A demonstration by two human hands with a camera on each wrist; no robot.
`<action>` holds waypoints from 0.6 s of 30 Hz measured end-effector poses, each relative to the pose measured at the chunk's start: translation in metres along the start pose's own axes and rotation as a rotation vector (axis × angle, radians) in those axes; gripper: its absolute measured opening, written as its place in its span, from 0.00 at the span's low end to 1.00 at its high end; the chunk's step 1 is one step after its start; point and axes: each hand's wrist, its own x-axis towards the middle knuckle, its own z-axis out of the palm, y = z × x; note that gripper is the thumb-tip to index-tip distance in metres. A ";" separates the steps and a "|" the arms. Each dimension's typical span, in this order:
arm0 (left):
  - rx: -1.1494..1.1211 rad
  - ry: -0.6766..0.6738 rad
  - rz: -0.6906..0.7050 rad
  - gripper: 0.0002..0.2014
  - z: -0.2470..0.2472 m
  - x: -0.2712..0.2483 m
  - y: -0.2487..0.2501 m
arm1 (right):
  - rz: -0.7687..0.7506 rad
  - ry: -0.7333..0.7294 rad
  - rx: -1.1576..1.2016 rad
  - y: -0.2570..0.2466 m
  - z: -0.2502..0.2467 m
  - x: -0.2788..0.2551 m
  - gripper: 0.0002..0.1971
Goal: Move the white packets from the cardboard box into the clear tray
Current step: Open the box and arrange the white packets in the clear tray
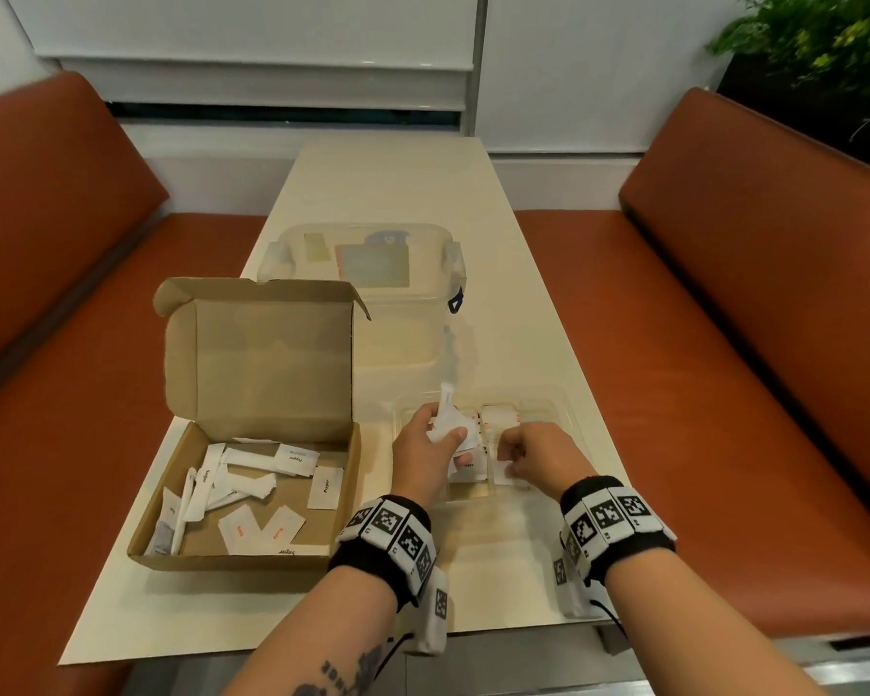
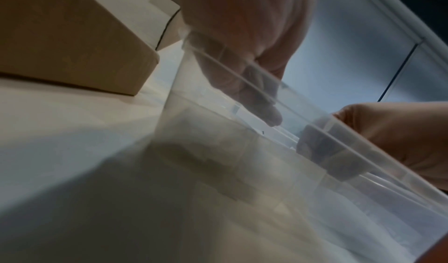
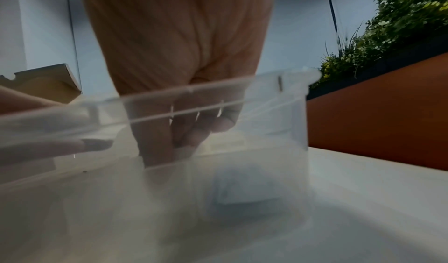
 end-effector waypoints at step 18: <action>-0.038 -0.111 -0.095 0.16 -0.001 0.004 -0.001 | 0.030 0.311 0.356 -0.011 0.003 -0.001 0.02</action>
